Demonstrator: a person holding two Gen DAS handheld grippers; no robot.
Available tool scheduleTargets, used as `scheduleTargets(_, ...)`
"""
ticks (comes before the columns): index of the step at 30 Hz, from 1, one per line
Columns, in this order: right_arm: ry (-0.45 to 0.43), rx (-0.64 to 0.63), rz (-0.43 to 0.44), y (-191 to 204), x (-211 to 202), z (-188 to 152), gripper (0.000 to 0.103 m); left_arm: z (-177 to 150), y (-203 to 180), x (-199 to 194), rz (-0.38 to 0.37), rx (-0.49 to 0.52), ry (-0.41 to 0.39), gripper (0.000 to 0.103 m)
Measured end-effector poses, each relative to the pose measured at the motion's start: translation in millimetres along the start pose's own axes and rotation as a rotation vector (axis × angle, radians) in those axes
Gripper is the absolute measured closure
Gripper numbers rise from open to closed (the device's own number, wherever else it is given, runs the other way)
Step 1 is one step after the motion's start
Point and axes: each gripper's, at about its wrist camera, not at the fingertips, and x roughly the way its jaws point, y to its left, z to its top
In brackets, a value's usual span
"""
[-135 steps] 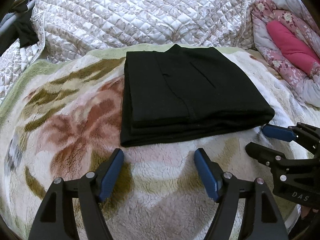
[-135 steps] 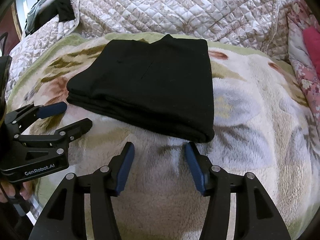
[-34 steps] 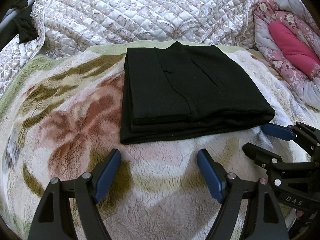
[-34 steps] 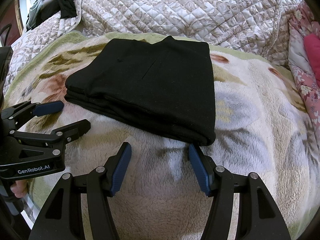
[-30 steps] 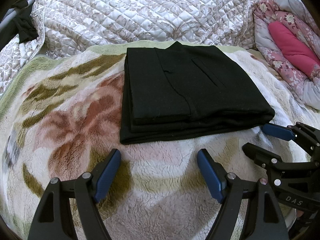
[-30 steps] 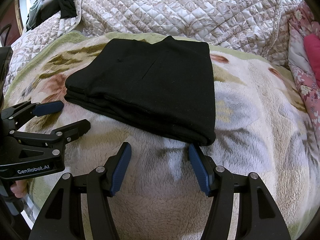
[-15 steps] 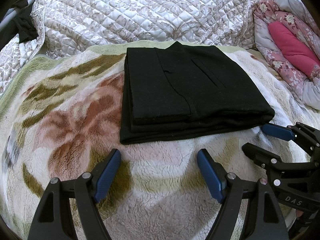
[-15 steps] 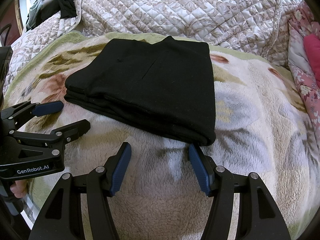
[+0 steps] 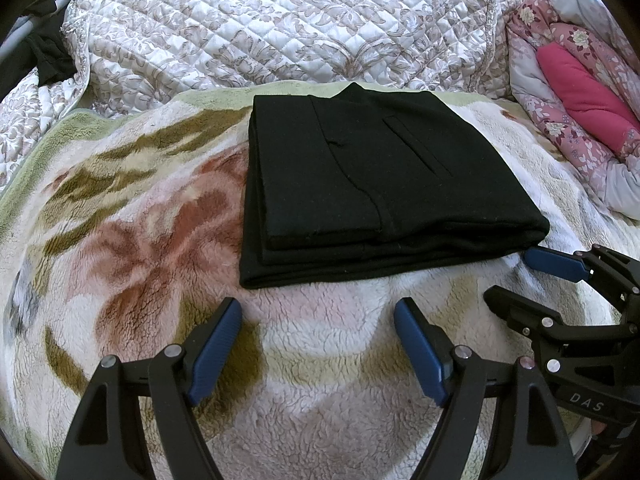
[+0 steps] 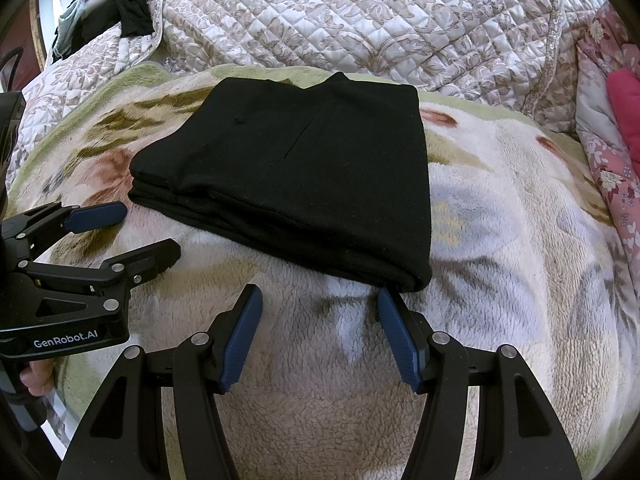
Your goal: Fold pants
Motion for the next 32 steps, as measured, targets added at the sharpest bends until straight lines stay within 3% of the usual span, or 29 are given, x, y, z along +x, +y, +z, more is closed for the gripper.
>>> scheduleTargets(20, -0.003, 0.000, -0.002, 1.1, -0.3, -1.4, 0.042, 0.3, 0.0, 0.2, 0.001, -0.002, 0.001, 0.022)
scheduleTargets(32, -0.056, -0.005, -0.013, 2.2, 0.8, -4.8, 0.039, 0.0, 0.0, 0.4, 0.001, -0.001, 0.001, 0.022)
